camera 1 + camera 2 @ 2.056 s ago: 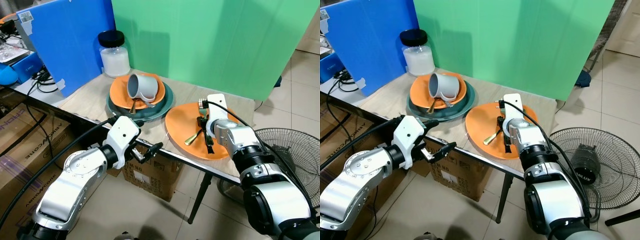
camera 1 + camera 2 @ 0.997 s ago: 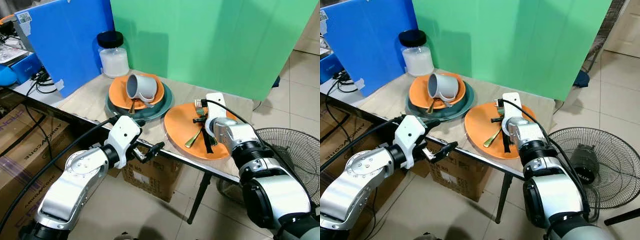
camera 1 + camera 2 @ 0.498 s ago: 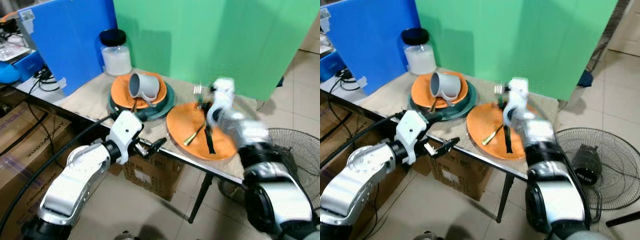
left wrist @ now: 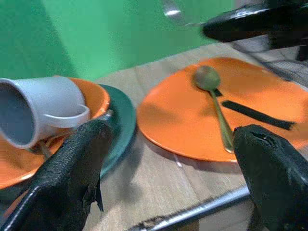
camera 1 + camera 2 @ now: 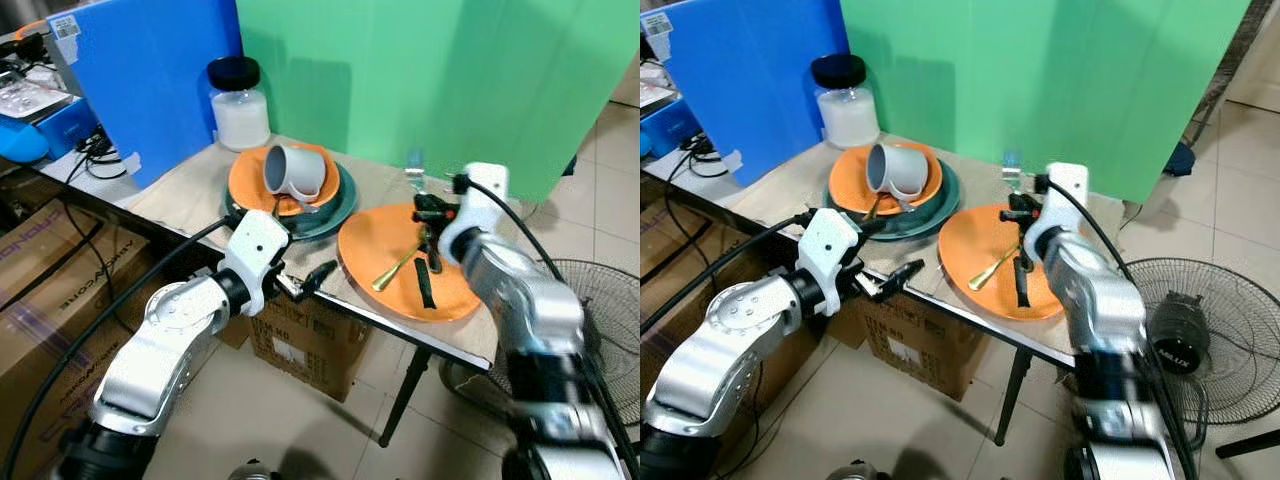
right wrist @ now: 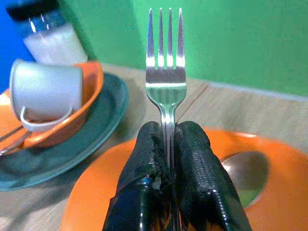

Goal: Setting the table

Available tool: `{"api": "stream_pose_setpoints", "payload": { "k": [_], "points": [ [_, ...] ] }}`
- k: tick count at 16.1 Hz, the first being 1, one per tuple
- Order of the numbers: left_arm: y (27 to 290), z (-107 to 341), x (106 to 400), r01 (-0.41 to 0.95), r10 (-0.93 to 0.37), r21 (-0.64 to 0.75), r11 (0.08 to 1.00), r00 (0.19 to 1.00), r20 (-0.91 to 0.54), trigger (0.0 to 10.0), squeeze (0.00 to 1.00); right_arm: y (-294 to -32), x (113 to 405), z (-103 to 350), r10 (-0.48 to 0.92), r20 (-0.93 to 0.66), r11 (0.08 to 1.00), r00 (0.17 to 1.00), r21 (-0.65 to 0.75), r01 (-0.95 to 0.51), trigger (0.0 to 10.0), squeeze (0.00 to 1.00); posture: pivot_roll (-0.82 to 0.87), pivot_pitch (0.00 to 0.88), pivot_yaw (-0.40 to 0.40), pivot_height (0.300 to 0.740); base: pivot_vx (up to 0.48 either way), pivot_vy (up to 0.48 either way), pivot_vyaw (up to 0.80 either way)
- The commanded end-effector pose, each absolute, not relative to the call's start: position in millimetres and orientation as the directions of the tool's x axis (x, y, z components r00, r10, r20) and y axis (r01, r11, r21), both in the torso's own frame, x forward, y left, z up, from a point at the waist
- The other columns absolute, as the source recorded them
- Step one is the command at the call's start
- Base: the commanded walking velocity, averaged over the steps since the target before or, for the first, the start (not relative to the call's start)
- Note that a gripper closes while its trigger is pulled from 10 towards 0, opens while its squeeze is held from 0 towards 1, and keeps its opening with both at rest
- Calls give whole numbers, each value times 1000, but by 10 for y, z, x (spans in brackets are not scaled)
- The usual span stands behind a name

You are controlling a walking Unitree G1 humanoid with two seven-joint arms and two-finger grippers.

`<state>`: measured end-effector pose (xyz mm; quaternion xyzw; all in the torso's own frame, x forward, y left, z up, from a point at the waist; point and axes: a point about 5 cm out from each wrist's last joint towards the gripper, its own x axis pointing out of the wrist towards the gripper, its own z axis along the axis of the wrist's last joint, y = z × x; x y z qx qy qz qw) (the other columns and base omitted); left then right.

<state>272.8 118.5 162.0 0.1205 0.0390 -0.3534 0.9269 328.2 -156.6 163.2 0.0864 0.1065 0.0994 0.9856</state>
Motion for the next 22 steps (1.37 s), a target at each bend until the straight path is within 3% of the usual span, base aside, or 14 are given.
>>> {"api": "stream_pose_setpoints", "payload": {
  "k": [1, 2, 3, 4, 7, 8, 12, 15, 22],
  "points": [
    [1239, 1651, 2809, 606, -590, 209, 768, 795, -140, 10000, 0, -1616, 3189, 1754, 206, -121, 967, 971, 176, -184, 0, 0, 75, 0, 35, 740, 0, 0, 0],
    [1245, 1665, 2851, 563, -550, 204, 801, 827, -121, 10000, 0, -1658, 3082, 1768, 199, -93, 971, 976, 151, -183, 0, 0, 76, 0, 35, 740, 0, 0, 0],
    [1242, 1684, 2872, 529, -520, 193, 826, 848, -101, 10000, 0, -1675, 2997, 1785, 198, -67, 972, 978, 143, -187, 2980, 0, 79, 0, 37, 740, 0, 0, 0],
    [1229, 1704, 2875, 503, -498, 180, 845, 864, -76, 10000, 0, -1677, 2940, 1787, 192, -62, 974, 979, 135, -183, 10000, 0, 75, 0, 42, 740, 0, 0, 0],
    [1190, 1735, 2866, 479, -480, 166, 862, 877, -37, 10000, 0, -1693, 2862, 1791, 162, -28, 979, 986, 127, -157, 10000, 0, 65, 0, 54, 740, 0, 0, 0],
    [1170, 1804, 2873, 446, -454, 163, 880, 891, 14, 10000, 0, -1740, 2753, 1780, 90, -6, 990, 996, 109, -89, 10000, 0, 62, 0, 50, 740, 0, 0, -781],
    [1217, 1770, 2875, 354, -362, 178, 918, 932, 16, 10000, 0, -1754, 2562, 1705, 39, -24, 998, 999, 54, -38, 10000, 0, 57, 0, 49, 740, 0, 0, -780],
    [1202, 1731, 2835, 344, -352, 194, 919, 936, 9, 10000, 0, -1851, 2561, 1631, -60, -84, 997, 995, 44, 64, 10000, 0, 66, 0, 36, 740, 0, 0, -788],
    [1299, 1704, 2834, 303, -307, 196, 933, 952, -10, 10000, 0, -1732, 2600, 1672, -40, -100, 998, 994, 54, 46, 10000, 0, 63, 0, 40, 740, 0, 0, -788]
  ]
}}
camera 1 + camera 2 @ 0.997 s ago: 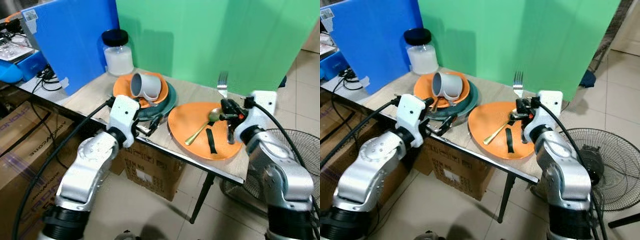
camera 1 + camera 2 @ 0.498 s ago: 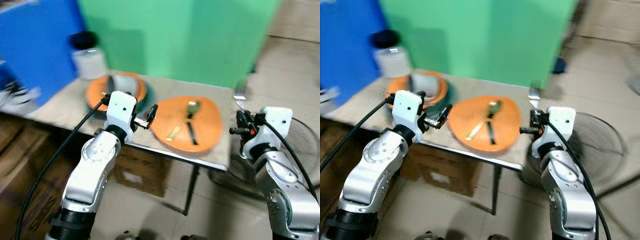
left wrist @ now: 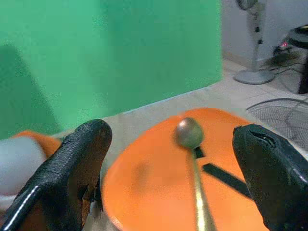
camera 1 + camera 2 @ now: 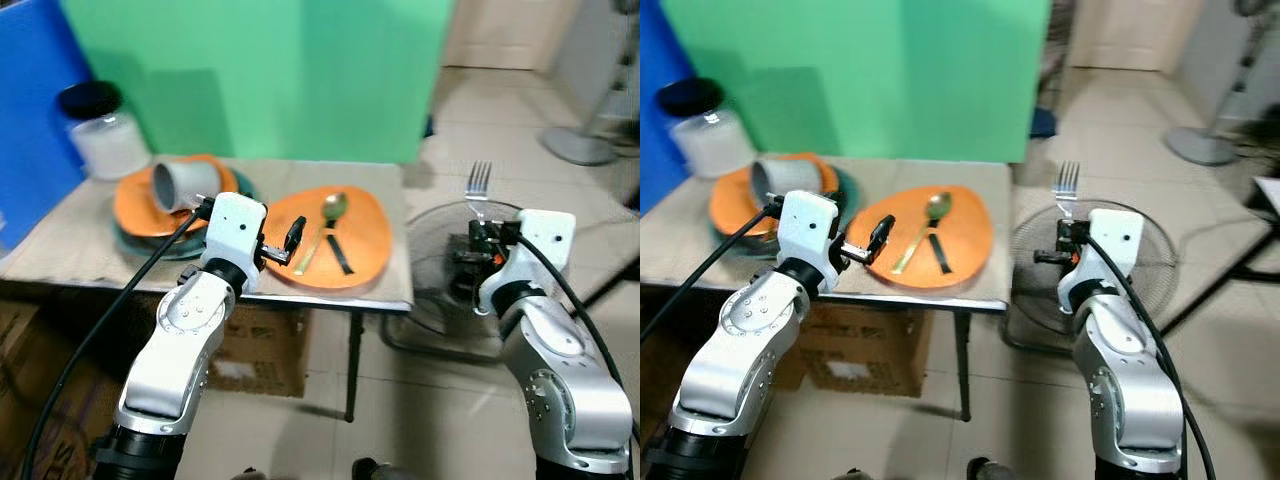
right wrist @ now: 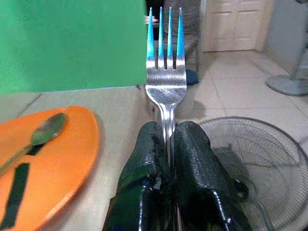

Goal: Setting the table

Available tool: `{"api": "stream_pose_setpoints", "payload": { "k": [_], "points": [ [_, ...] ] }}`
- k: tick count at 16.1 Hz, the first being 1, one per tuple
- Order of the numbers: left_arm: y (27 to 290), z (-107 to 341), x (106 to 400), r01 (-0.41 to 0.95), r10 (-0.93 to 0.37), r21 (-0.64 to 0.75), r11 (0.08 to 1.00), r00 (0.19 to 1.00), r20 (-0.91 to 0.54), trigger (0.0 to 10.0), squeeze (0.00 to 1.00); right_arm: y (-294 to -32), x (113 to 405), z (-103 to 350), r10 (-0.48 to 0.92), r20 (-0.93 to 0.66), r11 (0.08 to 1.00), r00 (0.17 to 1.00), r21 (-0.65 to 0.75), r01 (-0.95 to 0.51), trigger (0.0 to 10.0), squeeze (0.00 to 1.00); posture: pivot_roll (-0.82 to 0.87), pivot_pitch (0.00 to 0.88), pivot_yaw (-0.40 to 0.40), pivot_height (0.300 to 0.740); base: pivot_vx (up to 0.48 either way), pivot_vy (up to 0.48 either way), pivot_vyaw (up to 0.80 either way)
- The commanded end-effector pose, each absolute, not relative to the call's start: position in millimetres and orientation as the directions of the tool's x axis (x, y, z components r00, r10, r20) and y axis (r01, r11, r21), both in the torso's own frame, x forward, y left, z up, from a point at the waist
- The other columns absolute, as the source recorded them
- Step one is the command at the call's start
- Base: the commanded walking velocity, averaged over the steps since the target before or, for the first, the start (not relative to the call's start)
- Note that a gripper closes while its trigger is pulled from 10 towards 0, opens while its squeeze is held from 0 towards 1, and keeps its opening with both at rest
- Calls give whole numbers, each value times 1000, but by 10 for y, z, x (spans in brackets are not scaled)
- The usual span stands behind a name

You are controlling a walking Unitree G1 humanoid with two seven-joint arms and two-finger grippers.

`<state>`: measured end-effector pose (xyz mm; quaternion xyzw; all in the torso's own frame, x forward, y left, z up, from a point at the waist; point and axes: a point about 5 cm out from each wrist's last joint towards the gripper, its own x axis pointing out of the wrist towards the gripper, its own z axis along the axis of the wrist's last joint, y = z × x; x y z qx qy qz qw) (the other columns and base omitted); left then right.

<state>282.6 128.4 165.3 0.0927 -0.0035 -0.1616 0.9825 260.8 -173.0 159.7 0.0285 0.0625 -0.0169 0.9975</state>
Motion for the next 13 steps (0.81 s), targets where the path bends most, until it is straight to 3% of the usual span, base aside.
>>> {"api": "stream_pose_setpoints", "payload": {
  "k": [1, 13],
  "points": [
    [1303, 1715, 2840, 301, -305, 194, 934, 952, -8, 10000, 0, -1721, 2599, 1662, -38, -108, 997, 993, 57, 44, 10000, 0, 62, 0, 40, 740, 0, 0, -788],
    [1336, 1712, 2849, 272, -277, 173, 947, 961, 4, 10000, 0, -1686, 2657, 1638, -19, -144, 999, 989, 44, 25, 10000, 0, 67, 0, 23, 740, 0, 0, -788]
  ]
}}
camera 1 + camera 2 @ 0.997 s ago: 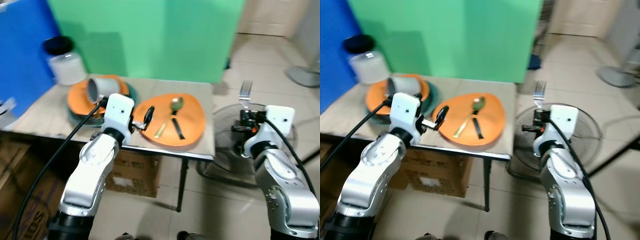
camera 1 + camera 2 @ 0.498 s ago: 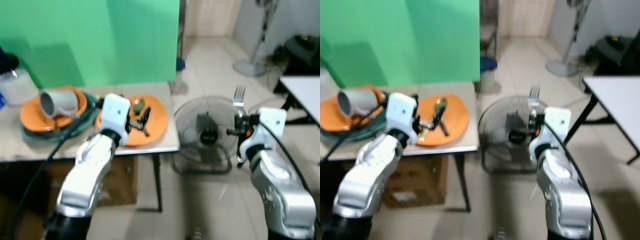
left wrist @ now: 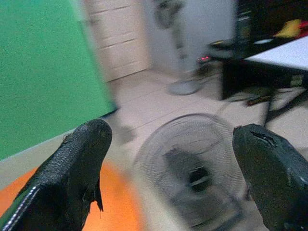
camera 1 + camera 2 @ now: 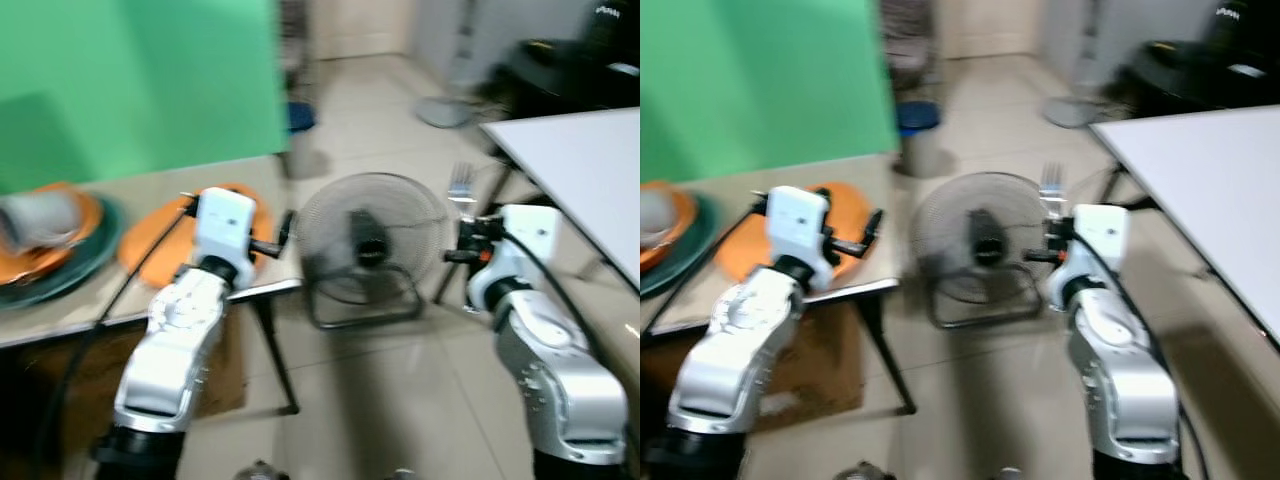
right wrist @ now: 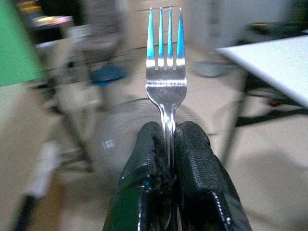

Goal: Setting the table

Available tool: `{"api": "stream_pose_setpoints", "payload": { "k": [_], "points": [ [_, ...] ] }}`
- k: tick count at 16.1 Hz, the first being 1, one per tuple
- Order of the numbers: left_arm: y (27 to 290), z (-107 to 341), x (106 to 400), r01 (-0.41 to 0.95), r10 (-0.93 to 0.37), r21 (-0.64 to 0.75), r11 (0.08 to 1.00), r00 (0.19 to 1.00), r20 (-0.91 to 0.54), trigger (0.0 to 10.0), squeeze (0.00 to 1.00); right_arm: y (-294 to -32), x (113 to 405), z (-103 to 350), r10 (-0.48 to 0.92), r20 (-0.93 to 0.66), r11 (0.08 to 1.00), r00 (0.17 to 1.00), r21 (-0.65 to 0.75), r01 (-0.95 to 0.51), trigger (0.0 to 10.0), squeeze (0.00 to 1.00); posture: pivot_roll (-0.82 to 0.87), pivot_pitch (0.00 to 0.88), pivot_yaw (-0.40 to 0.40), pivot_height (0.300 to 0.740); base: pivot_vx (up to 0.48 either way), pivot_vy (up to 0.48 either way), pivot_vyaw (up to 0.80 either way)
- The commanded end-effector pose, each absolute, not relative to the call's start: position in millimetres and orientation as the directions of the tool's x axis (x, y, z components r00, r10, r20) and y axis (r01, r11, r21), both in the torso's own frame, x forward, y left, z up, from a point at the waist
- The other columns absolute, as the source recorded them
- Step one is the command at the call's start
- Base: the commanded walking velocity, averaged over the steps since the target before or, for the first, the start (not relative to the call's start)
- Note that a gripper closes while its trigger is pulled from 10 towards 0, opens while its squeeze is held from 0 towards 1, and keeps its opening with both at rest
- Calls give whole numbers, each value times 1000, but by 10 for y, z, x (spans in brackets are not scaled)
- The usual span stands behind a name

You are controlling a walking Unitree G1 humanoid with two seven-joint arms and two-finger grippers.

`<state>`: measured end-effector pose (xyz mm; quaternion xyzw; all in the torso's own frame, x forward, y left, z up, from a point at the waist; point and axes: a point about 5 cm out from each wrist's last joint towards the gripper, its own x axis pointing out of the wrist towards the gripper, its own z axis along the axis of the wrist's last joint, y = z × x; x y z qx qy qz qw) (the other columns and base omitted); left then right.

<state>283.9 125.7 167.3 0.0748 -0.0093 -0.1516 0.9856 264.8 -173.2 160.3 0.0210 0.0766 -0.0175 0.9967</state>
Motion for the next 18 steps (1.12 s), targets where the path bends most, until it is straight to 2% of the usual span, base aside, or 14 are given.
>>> {"api": "stream_pose_setpoints", "payload": {
  "k": [1, 10, 18],
  "points": [
    [1335, 1714, 2851, 272, -276, 164, 948, 961, 5, 10000, 0, -1700, 2660, 1637, -34, -144, 998, 989, 43, 41, 10000, 0, 64, 0, 26, 740, 0, 0, -788],
    [1339, 1718, 2847, 286, -289, 145, 947, 957, -2, 10000, 0, -1682, 2652, 1652, -47, -143, 998, 989, 37, 52, 10000, 0, 56, 0, 41, 740, 0, 0, -788],
    [1345, 1729, 2864, 287, -291, 139, 948, 957, 5, 10000, 0, -1675, 2673, 1663, -36, -145, 999, 989, 27, 40, 10000, 0, 53, 0, 27, 740, 261, 0, -788]
  ]
}}
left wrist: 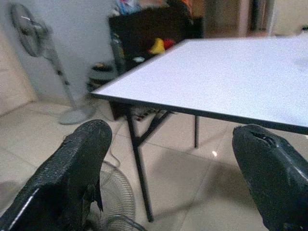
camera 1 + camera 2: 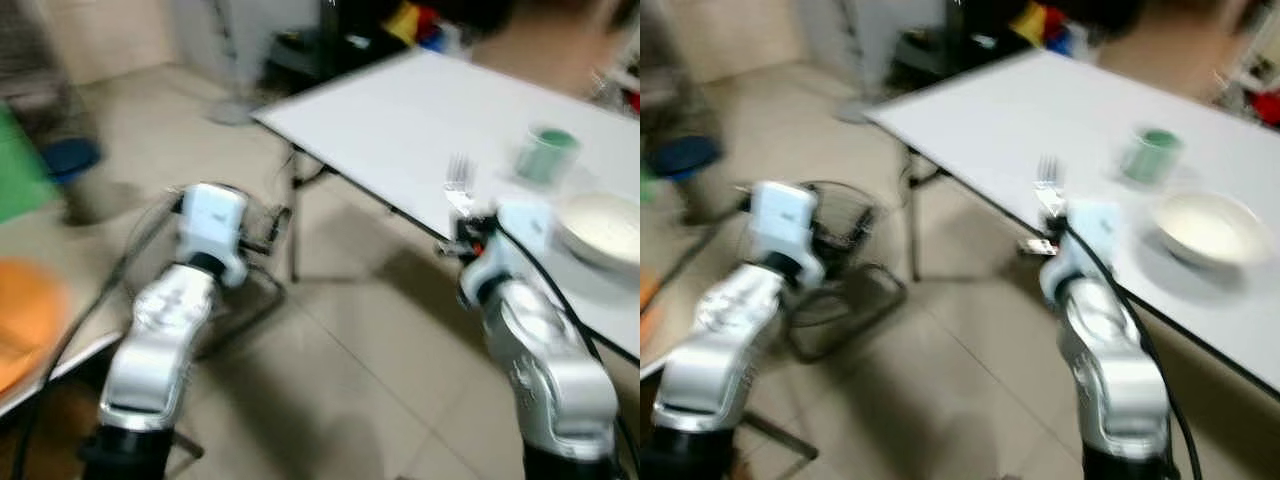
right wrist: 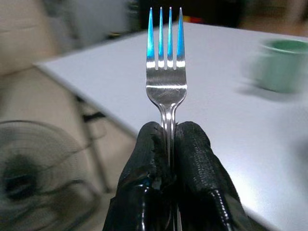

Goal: Setting the table

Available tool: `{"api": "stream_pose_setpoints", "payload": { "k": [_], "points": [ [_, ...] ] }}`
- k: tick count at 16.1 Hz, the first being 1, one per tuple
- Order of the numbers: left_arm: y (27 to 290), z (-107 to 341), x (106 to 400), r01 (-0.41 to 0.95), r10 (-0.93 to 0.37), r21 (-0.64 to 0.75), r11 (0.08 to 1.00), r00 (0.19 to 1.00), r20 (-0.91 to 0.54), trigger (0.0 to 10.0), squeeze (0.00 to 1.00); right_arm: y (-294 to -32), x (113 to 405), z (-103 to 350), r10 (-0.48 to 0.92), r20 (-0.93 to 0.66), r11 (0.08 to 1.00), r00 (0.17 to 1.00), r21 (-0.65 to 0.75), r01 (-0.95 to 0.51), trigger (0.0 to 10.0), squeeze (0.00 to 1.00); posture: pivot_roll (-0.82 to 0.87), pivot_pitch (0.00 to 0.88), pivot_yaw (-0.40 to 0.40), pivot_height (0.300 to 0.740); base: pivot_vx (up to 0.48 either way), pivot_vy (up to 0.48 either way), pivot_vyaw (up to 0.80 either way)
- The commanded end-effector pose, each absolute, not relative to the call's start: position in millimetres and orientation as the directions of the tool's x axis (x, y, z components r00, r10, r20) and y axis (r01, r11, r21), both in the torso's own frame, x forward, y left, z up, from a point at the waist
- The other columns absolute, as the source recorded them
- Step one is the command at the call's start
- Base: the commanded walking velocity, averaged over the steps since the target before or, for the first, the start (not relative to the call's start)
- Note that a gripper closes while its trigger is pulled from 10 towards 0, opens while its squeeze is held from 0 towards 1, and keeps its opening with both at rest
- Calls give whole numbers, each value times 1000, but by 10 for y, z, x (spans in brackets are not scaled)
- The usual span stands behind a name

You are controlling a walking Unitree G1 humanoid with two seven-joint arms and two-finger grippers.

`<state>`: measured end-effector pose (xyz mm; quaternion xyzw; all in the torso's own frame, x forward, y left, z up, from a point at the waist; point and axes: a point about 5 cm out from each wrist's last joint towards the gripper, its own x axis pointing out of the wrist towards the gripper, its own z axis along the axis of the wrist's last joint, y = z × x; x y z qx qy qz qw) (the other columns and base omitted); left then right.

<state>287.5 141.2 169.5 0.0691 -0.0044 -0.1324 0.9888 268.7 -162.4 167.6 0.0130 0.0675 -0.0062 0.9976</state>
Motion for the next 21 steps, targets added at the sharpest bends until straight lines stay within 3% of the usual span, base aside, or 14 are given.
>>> {"api": "stream_pose_setpoints", "payload": {
  "k": [1, 13, 20, 21],
  "points": [
    [1339, 1730, 2871, 288, -291, 138, 948, 957, 7, 10000, 0, -1676, 2681, 1670, -33, -143, 999, 989, 23, 36, 10000, 0, 52, 0, 24, 740, 277, 0, -788],
    [1330, 1723, 2876, 318, -323, 153, 936, 946, 9, 10000, 0, -1673, 2672, 1702, -22, -135, 1000, 991, -4, 22, 10000, 0, 44, 0, 38, 740, 286, 0, -781],
    [1367, 1676, 2861, 346, -348, 161, 924, 937, -16, 10000, 0, -1743, 2873, 1992, 134, -130, 986, 982, -80, -145, 10000, 0, 24, 0, 57, 740, 156, 0, 0],
    [1357, 1675, 2875, 367, -368, 172, 914, 929, -27, 10000, 0, -1758, 3006, 2059, 190, -163, 972, 968, -108, -209, 10000, 0, 21, 0, 59, 740, 0, 0, 0]
  ]
}}
